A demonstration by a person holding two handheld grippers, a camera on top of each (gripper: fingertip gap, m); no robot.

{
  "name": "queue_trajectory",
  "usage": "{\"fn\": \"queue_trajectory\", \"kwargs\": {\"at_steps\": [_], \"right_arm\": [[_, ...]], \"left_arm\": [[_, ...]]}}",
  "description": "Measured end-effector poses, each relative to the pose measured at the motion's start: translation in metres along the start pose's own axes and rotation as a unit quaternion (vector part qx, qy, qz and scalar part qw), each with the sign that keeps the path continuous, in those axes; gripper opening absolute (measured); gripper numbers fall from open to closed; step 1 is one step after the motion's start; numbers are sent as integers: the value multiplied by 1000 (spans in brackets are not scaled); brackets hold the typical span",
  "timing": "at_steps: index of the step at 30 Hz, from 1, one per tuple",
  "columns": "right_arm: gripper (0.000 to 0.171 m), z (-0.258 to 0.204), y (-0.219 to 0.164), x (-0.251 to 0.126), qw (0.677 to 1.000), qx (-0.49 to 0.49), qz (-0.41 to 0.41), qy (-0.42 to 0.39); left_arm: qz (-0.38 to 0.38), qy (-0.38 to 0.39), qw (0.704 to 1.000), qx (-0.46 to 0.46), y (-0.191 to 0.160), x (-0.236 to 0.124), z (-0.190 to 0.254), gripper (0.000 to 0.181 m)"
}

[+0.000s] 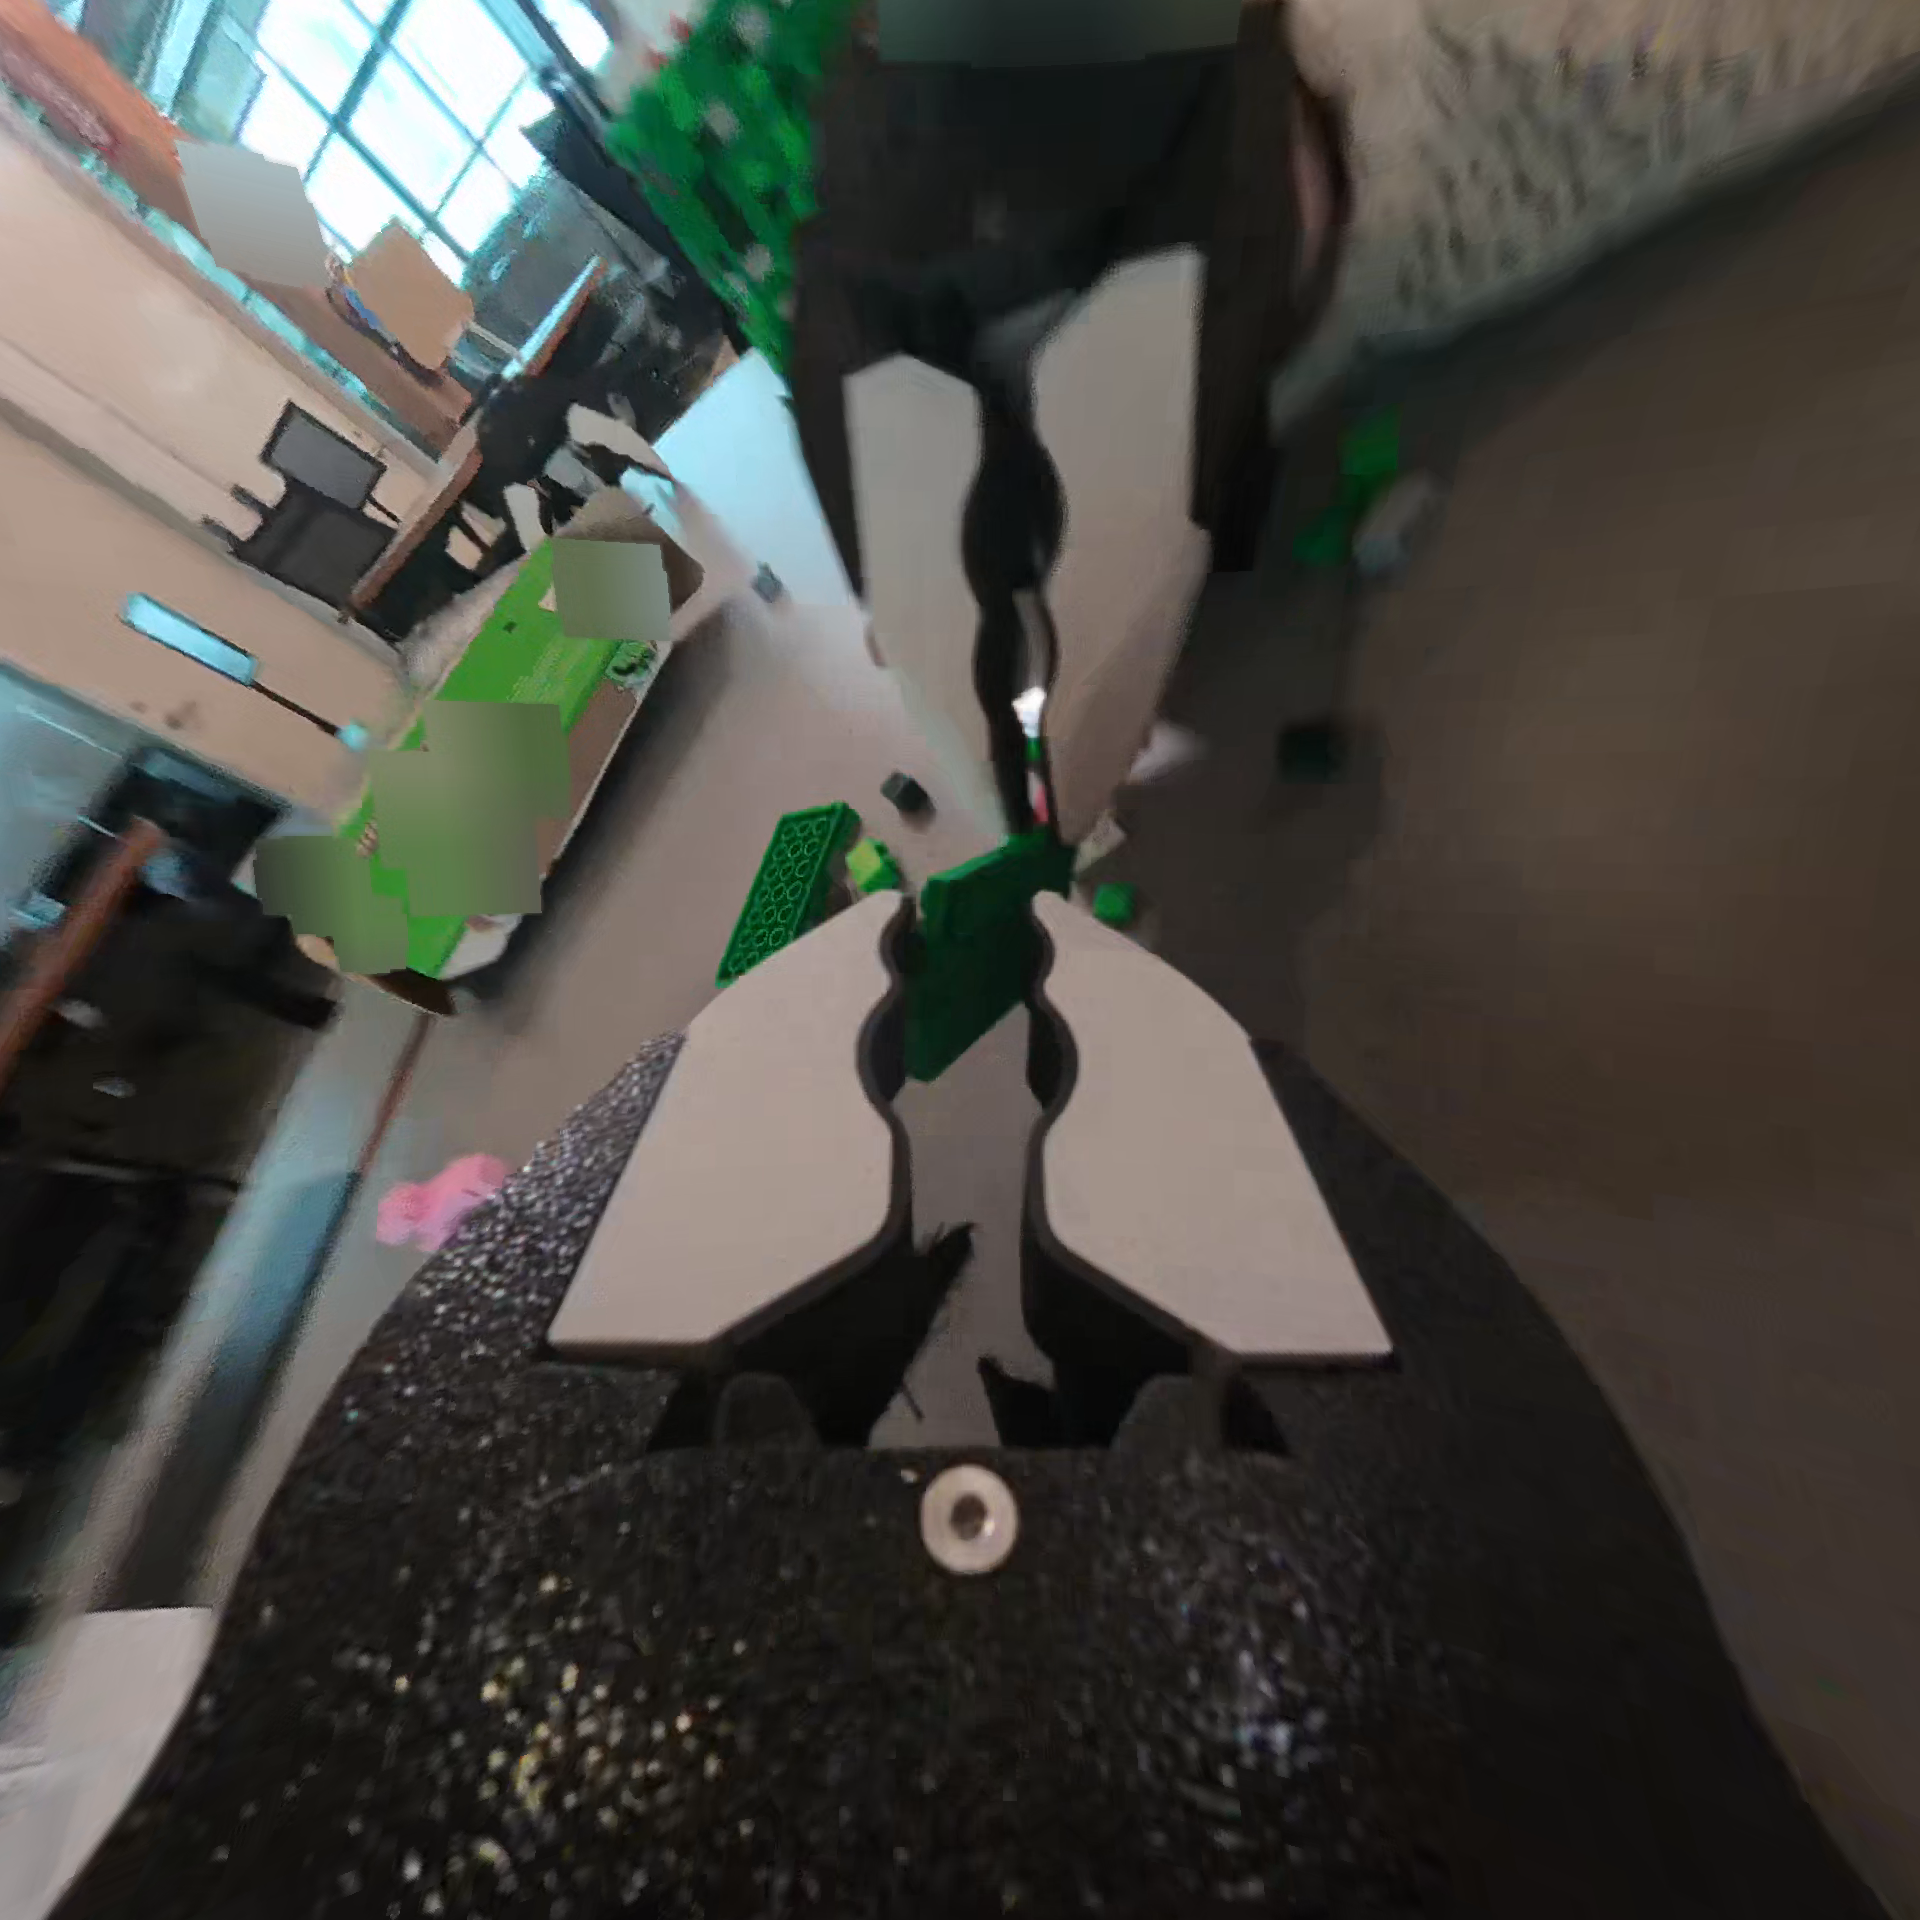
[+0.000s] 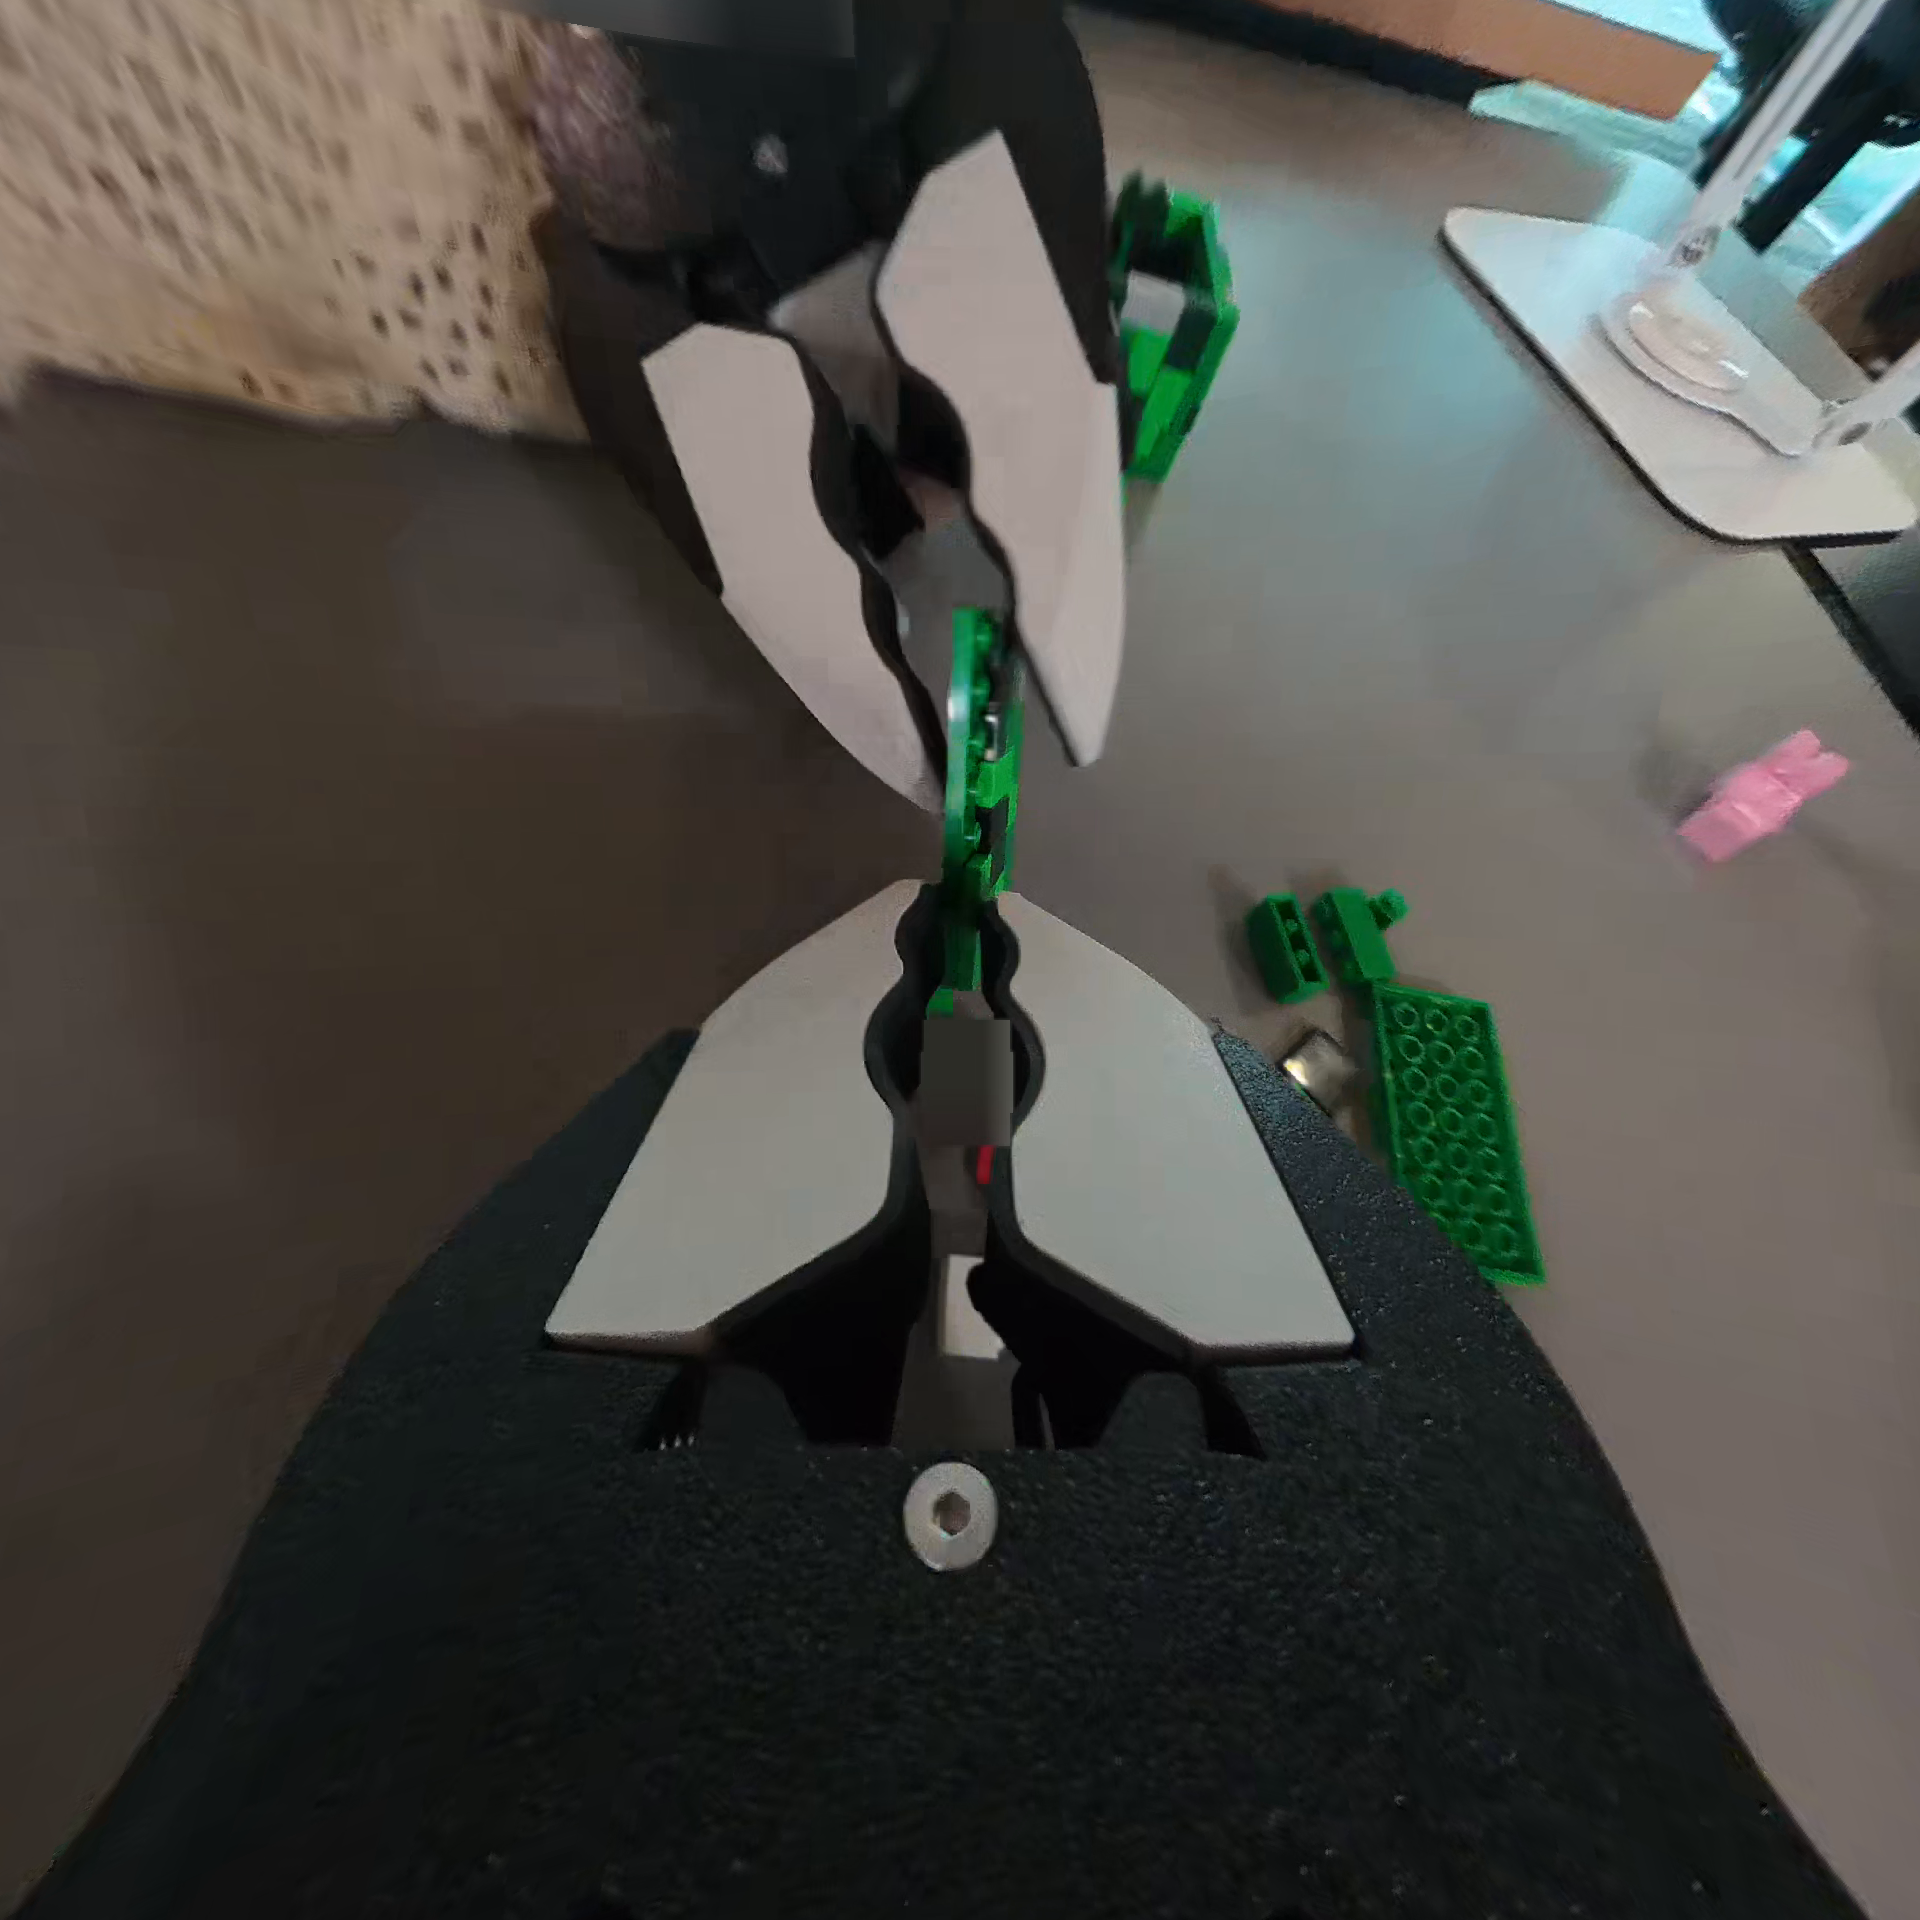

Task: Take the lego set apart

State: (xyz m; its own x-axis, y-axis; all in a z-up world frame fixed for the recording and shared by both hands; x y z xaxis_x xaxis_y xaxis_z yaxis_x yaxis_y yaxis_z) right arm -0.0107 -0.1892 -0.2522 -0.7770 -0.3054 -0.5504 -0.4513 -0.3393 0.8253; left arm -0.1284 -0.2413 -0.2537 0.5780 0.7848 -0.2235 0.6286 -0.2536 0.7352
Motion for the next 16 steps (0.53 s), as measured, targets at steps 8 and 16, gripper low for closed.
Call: {"fn": "queue_trajectory", "kwargs": {"at_steps": [8, 16], "right_arm": [[26, -7, -7, -4, 996, 17, 20, 81], [29, -25, -5, -6, 964, 101, 36, 244]], "left_arm": [[39, -45, 985, 159, 11, -4, 23, 5], [121, -136, 980, 76, 30, -12, 35, 5]]}}
Point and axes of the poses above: each gripper's, where its closed fingertips meet, x out along the fingers, y out of its top, z = x × y across the jaws, the point moved 7 cm from there along -x, back along the fingers, and after that the axes turned 10 degrees about y, right-handed, at the moved point
